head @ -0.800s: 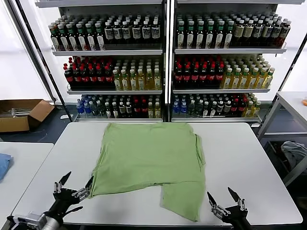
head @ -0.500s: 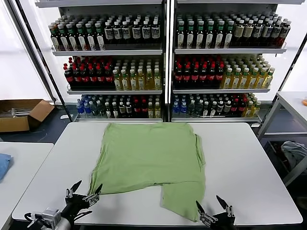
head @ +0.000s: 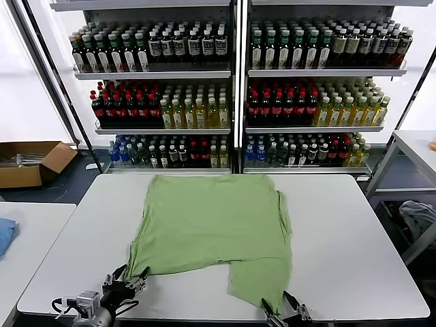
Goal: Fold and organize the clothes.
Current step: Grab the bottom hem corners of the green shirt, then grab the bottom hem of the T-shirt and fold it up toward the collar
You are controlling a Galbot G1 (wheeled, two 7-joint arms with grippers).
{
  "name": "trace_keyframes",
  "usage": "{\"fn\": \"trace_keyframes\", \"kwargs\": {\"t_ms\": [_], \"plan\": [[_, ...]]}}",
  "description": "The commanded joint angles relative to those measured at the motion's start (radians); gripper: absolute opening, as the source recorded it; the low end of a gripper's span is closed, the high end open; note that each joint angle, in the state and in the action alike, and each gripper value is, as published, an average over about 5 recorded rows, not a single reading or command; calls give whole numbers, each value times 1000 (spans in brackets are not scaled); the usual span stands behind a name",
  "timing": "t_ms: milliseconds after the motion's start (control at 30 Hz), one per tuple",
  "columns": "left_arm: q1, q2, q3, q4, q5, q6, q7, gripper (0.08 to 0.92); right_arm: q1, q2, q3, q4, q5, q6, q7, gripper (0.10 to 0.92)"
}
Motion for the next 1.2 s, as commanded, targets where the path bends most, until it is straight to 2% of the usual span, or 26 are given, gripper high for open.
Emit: {"fn": "trace_keyframes", "kwargs": {"t_ms": [33,400,500,600,967,1200], "plan": [[-13,3,17,30,1,39,-17,550,-9,-4,-34,-11,-35,-13,14,455],[2,5,12,-1,-7,22,-1,229,5,-4,-23,-10,20,153,-42,147],[11,7,8,-26,-10,21,-2,147,2,-10,-11,-4,72,214,-73,108],[24,6,5,-56,-12,20,-3,94,-5,-18,3,-3,127,284,-104,108],[133,-14,-19,-222,4,23,-9,84,-117,-86,117,13,290,469,-275,108],[293,-44,-86,-330,23,19,-10,84,-215,-82,173,16,336,580,-378,108]]}}
